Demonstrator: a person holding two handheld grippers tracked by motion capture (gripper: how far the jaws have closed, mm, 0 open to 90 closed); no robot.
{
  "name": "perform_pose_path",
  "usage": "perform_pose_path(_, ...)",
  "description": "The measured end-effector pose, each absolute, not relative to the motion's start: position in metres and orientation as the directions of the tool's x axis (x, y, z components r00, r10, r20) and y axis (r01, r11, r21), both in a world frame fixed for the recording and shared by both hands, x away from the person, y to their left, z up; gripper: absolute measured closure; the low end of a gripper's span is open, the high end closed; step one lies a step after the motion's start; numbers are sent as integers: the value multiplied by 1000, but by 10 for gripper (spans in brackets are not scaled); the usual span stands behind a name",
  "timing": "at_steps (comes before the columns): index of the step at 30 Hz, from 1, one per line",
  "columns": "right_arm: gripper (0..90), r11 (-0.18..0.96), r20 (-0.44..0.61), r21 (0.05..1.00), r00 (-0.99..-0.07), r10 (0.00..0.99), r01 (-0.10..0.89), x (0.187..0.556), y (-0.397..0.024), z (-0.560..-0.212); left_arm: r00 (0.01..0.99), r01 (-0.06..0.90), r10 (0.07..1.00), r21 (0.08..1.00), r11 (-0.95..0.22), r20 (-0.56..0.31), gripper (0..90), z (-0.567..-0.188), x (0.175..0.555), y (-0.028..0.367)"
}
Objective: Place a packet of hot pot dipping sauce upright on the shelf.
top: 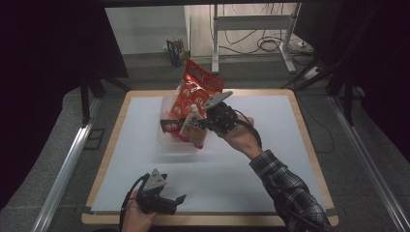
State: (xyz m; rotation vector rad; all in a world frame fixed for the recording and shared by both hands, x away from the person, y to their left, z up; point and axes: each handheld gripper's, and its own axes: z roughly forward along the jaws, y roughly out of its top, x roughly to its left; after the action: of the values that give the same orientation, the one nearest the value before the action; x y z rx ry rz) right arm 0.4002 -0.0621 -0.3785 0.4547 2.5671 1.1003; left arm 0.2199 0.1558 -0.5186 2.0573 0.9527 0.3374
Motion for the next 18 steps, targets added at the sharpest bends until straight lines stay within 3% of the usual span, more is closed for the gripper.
perform_pose_path(8, 878, 677, -156, 724, -925, 347, 132, 398, -32, -383, 679, 513, 728, 771, -377, -95, 28, -519, 220, 156)
perform_pose_path(18, 857, 724, -101, 671, -947, 305, 161, 405, -4, -421, 676, 518, 731, 767, -379, -95, 28, -519, 221, 158)
